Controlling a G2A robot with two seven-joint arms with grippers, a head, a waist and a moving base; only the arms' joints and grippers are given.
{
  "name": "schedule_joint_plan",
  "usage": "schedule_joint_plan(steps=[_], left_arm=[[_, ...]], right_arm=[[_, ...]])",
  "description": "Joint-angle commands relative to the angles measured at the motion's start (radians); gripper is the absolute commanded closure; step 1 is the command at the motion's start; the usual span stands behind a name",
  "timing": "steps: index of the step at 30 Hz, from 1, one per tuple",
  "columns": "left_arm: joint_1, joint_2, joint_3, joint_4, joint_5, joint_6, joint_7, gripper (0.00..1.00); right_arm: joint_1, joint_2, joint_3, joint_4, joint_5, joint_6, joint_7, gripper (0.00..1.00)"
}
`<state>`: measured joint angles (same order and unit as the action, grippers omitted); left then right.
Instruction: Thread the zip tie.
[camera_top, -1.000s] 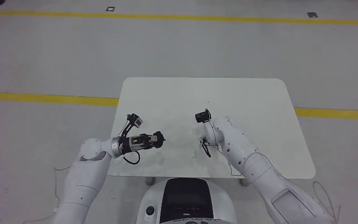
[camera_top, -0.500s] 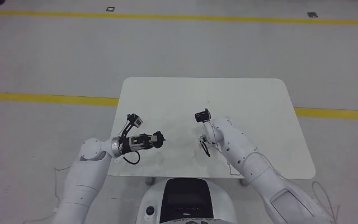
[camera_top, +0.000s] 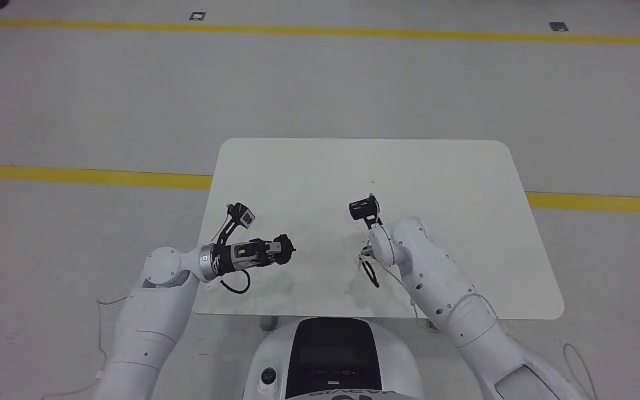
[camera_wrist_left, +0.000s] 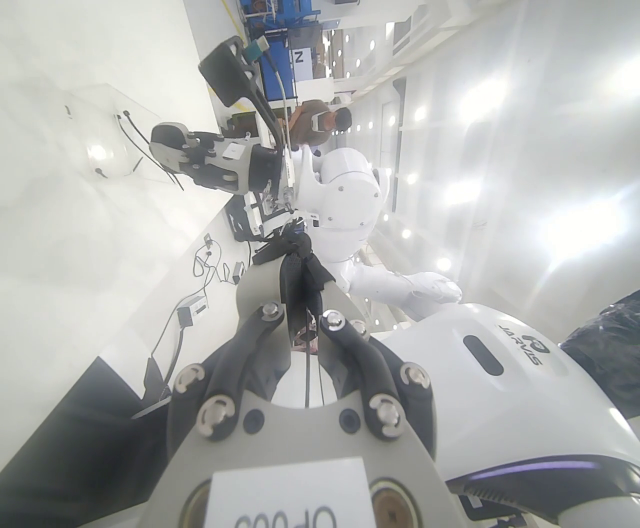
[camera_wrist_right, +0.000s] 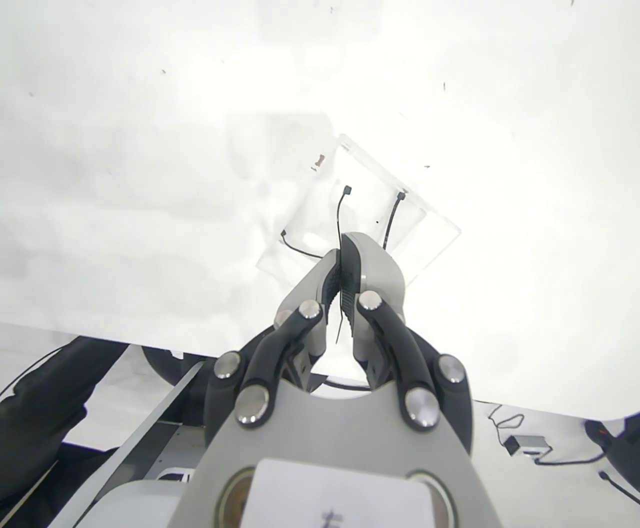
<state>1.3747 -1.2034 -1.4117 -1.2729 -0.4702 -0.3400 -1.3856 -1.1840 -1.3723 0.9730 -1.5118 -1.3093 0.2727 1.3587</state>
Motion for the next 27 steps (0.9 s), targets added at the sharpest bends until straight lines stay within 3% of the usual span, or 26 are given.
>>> schedule_joint_plan(steps=[1, 6, 11, 22, 27], left_arm=[[0.0, 0.0, 0.0, 0.0, 0.0, 0.0, 0.0, 1.0], [0.0, 0.0, 0.0, 0.0, 0.0, 0.0, 0.0, 1.0], [0.0, 0.0, 0.0, 0.0, 0.0, 0.0, 0.0, 1.0], [0.0, 0.0, 0.0, 0.0, 0.0, 0.0, 0.0, 1.0], [0.0, 0.0, 0.0, 0.0, 0.0, 0.0, 0.0, 1.0]], right_arm=[[-0.03, 0.006, 0.03, -0.045, 0.017, -0.017, -0.014, 1.0], [-0.114, 0.02, 0.102, -0.151, 0.085, -0.059, -0.081, 1.0], [-0.209, 0.033, 0.197, -0.239, 0.23, -0.12, -0.196, 1.0], [-0.227, 0.036, 0.217, -0.245, 0.264, -0.137, -0.221, 1.0], [-0.297, 0.032, 0.247, -0.28, 0.436, -0.19, -0.422, 1.0]])
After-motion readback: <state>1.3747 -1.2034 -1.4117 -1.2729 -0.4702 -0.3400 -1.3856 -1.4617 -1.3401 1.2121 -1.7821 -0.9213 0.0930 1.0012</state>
